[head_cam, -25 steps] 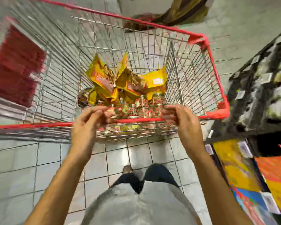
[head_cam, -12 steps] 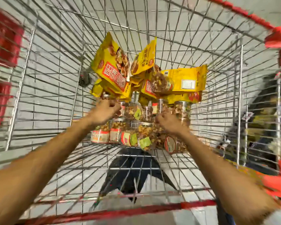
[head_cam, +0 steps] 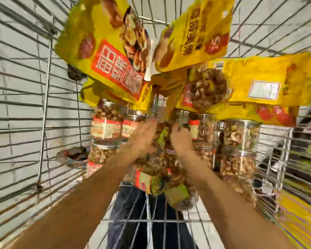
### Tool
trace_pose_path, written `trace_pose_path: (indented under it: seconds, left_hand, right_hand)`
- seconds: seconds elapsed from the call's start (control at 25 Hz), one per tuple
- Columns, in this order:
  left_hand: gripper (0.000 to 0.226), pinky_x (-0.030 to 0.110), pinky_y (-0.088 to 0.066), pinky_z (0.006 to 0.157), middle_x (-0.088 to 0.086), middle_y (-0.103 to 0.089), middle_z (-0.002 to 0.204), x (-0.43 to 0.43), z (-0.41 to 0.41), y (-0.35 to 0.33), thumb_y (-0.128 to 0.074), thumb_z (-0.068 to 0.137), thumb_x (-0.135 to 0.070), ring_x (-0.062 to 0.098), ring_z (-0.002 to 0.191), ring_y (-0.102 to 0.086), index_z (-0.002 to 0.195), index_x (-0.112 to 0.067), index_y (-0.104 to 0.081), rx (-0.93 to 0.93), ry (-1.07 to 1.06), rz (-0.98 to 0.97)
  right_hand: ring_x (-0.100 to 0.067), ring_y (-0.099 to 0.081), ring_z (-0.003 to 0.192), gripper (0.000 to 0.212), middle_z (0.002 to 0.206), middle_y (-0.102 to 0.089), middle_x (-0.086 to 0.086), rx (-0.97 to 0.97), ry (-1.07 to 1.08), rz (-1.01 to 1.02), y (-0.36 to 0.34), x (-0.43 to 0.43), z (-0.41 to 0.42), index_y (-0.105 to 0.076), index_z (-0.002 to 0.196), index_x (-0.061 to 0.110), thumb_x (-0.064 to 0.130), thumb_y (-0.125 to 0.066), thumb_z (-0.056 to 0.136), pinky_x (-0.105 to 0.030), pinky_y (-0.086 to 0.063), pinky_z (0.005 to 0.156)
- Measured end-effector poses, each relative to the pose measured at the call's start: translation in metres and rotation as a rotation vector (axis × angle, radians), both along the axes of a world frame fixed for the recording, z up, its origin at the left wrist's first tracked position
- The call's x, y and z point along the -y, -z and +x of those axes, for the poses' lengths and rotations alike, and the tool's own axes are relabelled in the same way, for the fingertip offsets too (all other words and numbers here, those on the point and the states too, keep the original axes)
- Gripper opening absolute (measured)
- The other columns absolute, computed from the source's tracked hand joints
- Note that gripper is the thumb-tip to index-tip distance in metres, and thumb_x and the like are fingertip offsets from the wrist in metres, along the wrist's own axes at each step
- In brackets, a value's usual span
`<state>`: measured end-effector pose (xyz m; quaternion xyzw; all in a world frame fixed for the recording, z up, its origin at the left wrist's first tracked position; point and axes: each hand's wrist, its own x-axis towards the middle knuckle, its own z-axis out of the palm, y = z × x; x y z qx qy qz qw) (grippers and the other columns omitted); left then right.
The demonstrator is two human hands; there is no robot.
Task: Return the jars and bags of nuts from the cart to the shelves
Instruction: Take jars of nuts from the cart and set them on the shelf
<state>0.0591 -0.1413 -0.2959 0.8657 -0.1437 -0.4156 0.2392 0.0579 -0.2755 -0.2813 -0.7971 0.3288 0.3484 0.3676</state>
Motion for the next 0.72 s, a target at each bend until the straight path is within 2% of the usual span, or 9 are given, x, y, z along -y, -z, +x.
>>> trace_pose_path:
  seconds: [0.08, 0.16, 0.2, 0.28, 0.36, 0.44, 0.6, 0.64, 0.72]
  left_hand:
    - [0.095, 0.023, -0.008, 0.111, 0.011, -0.023, 0.154, -0.004, -0.002, 0.006, -0.075, 0.076, -0.026, 0.023, 0.142, -0.020, 0.148, -0.008, -0.016, 0.042, -0.046, -0.054]
    - [0.091, 0.030, -0.016, 0.114, 0.010, -0.033, 0.149, -0.012, -0.012, -0.011, -0.077, 0.071, -0.027, 0.026, 0.138, -0.028, 0.145, -0.012, -0.028, 0.061, -0.010, -0.140]
    - [0.086, 0.036, -0.021, 0.115, 0.009, -0.037, 0.147, -0.018, -0.019, -0.024, -0.077, 0.071, -0.029, 0.026, 0.137, -0.031, 0.143, -0.013, -0.033, 0.087, 0.040, -0.165]
    - [0.066, 0.047, -0.031, 0.110, 0.007, -0.040, 0.146, -0.028, -0.036, -0.060, -0.066, 0.082, -0.033, 0.028, 0.137, -0.034, 0.141, -0.020, -0.038, 0.233, 0.147, -0.216]
    - [0.043, 0.051, -0.036, 0.106, 0.003, -0.045, 0.143, -0.034, -0.050, -0.094, -0.047, 0.094, -0.020, 0.030, 0.134, -0.039, 0.136, -0.022, -0.040, 0.487, 0.311, -0.330]
    - [0.044, 0.048, -0.036, 0.108, 0.003, -0.047, 0.139, -0.031, -0.056, -0.124, -0.039, 0.092, -0.010, 0.028, 0.131, -0.044, 0.135, -0.021, -0.042, 0.680, 0.512, -0.339]
    - [0.056, 0.047, -0.043, 0.103, 0.011, -0.048, 0.141, -0.004, -0.044, -0.147, -0.060, 0.082, -0.028, 0.034, 0.130, -0.045, 0.136, -0.023, -0.048, 0.466, 0.297, -0.150]
    - [0.062, 0.042, -0.041, 0.106, 0.007, -0.045, 0.144, 0.002, -0.039, -0.144, -0.064, 0.081, -0.023, 0.032, 0.132, -0.043, 0.139, -0.028, -0.043, 0.433, 0.193, -0.115]
    - [0.062, 0.020, -0.033, 0.106, -0.001, -0.044, 0.140, 0.017, -0.029, -0.131, -0.057, 0.089, -0.014, 0.020, 0.128, -0.043, 0.145, -0.025, -0.032, 0.149, -0.228, -0.128]
  right_hand:
    - [-0.040, -0.054, 0.110, 0.038, 0.115, -0.059, -0.030, 0.051, 0.023, -0.015, 0.003, 0.002, 0.000, -0.058, 0.109, -0.013, 0.016, -0.034, 0.100, -0.034, -0.038, 0.083]
    - [-0.038, -0.059, 0.101, 0.041, 0.104, -0.063, -0.026, -0.025, 0.055, 0.064, -0.004, 0.010, -0.001, -0.063, 0.096, -0.004, 0.021, -0.031, 0.102, -0.037, -0.041, 0.081]
    - [-0.033, -0.062, 0.084, 0.043, 0.090, -0.063, -0.020, -0.096, 0.150, 0.189, -0.009, 0.016, -0.002, -0.062, 0.083, 0.003, 0.027, -0.032, 0.102, -0.037, -0.045, 0.074]
    - [-0.015, -0.051, 0.048, 0.046, 0.063, -0.053, -0.004, -0.326, 0.360, 0.509, -0.029, 0.025, -0.012, -0.056, 0.072, 0.011, 0.041, -0.034, 0.099, -0.027, -0.040, 0.053]
    - [-0.013, -0.046, 0.048, 0.050, 0.060, -0.051, -0.001, -0.482, 0.395, 0.807, -0.047, 0.030, -0.029, -0.060, 0.079, 0.014, 0.053, -0.034, 0.095, -0.024, -0.037, 0.053]
    - [-0.019, -0.064, 0.061, 0.063, 0.068, -0.067, -0.006, -0.521, 0.412, 1.046, -0.065, 0.031, -0.042, -0.072, 0.081, 0.016, 0.058, -0.028, 0.094, -0.028, -0.052, 0.058]
    - [-0.012, -0.067, 0.052, 0.078, 0.062, -0.070, -0.001, -0.398, 0.719, 1.083, -0.088, 0.043, -0.041, -0.076, 0.073, 0.013, 0.066, -0.021, 0.090, -0.023, -0.054, 0.047]
    - [-0.014, -0.069, 0.061, 0.076, 0.071, -0.072, -0.003, -0.315, 0.786, 1.058, -0.089, 0.053, -0.040, -0.075, 0.083, 0.014, 0.069, -0.023, 0.087, -0.028, -0.057, 0.056]
    - [-0.026, -0.070, 0.091, 0.077, 0.096, -0.073, -0.012, -0.189, 0.855, 0.901, -0.085, 0.079, -0.036, -0.067, 0.107, 0.013, 0.075, -0.031, 0.078, -0.046, -0.054, 0.086]
